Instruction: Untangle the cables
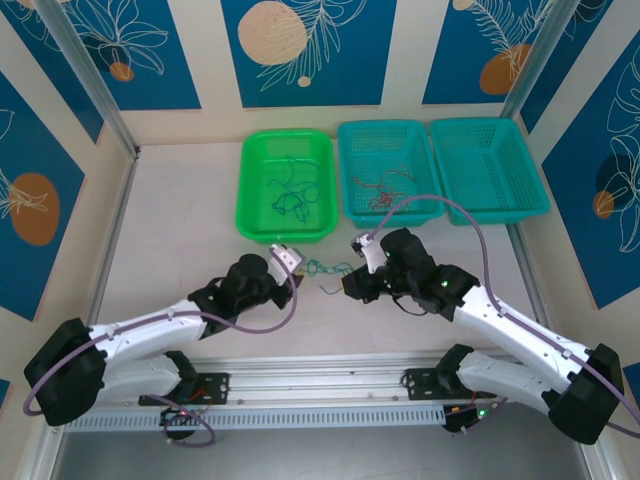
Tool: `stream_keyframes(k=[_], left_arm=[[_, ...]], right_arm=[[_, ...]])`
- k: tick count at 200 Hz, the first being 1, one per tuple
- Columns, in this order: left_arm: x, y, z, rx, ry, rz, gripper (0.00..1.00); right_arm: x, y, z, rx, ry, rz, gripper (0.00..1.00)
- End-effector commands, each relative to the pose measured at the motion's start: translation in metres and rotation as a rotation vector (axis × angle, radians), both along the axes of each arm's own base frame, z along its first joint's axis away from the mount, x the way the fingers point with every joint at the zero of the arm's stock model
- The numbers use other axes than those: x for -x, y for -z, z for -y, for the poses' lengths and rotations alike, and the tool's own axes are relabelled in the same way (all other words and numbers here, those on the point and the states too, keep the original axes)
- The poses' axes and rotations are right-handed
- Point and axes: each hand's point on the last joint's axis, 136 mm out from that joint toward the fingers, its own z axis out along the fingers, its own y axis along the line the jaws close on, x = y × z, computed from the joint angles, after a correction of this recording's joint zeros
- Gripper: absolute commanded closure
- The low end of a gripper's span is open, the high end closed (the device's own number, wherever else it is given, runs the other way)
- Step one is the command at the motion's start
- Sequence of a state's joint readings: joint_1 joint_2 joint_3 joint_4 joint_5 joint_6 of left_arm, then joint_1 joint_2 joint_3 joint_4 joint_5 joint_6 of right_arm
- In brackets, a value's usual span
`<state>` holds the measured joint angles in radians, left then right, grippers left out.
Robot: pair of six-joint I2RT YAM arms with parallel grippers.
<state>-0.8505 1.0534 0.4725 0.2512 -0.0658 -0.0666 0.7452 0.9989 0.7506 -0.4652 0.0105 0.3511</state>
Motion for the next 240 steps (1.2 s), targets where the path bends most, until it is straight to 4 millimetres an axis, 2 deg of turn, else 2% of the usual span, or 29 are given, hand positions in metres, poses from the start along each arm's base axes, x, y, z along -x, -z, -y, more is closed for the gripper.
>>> stream_keyframes(k=[1, 15, 26, 46, 62, 78, 102, 115, 128, 144, 158, 181, 207, 217, 240], left_arm=[[0.005, -0.020, 0.000, 0.144, -0.011, -0.010, 1.00], [0.007, -0.023, 0.001, 0.172, -0.004, -0.022, 1.00], [0.008, -0.023, 0.001, 0.172, 0.000, -0.024, 1.00], [0.006, -0.019, -0.004, 0.144, -0.026, -0.035, 1.00], [0.003, -0.014, -0.009, 0.125, -0.060, -0.046, 1.00], [0.002, -0.008, -0.011, 0.109, -0.080, -0.068, 1.00], [0.000, 0.000, -0.011, 0.101, -0.097, -0.096, 1.00], [-0.001, 0.001, -0.010, 0.105, -0.098, -0.103, 1.00], [-0.001, 0.000, -0.008, 0.114, -0.094, -0.105, 1.00], [-0.001, -0.001, -0.005, 0.119, -0.087, -0.107, 1.00], [-0.002, -0.004, -0.004, 0.123, -0.083, -0.105, 1.00], [-0.002, -0.008, -0.001, 0.132, -0.073, -0.106, 1.00], [-0.001, -0.007, 0.001, 0.138, -0.064, -0.115, 1.00], [-0.001, -0.006, 0.001, 0.140, -0.065, -0.118, 1.00], [-0.002, -0.006, -0.004, 0.131, -0.092, -0.119, 1.00]], right_arm=[[0.001, 0.018, 0.005, 0.067, 0.024, -0.040, 0.83], [-0.002, 0.024, 0.003, 0.063, 0.043, -0.046, 0.95], [-0.007, 0.024, 0.003, 0.052, 0.071, -0.038, 1.00], [-0.017, 0.023, 0.010, 0.054, 0.149, -0.021, 1.00], [-0.017, 0.013, 0.009, 0.005, 0.141, -0.021, 1.00], [-0.011, -0.004, 0.004, -0.080, 0.112, -0.015, 0.89], [-0.001, -0.037, -0.002, -0.253, 0.093, -0.004, 0.79], [0.004, -0.052, -0.008, -0.375, 0.084, -0.003, 0.63], [0.007, -0.064, -0.015, -0.499, 0.079, -0.022, 0.53], [0.006, -0.069, -0.024, -0.614, 0.090, -0.061, 0.44], [0.000, -0.064, -0.030, -0.658, 0.121, -0.083, 0.36], [-0.011, -0.057, -0.038, -0.657, 0.153, -0.076, 0.35], [-0.024, -0.057, -0.046, -0.666, 0.169, -0.062, 0.43], [-0.029, -0.054, -0.048, -0.657, 0.185, -0.067, 0.55], [-0.040, -0.039, -0.045, -0.610, 0.246, -0.098, 0.91]])
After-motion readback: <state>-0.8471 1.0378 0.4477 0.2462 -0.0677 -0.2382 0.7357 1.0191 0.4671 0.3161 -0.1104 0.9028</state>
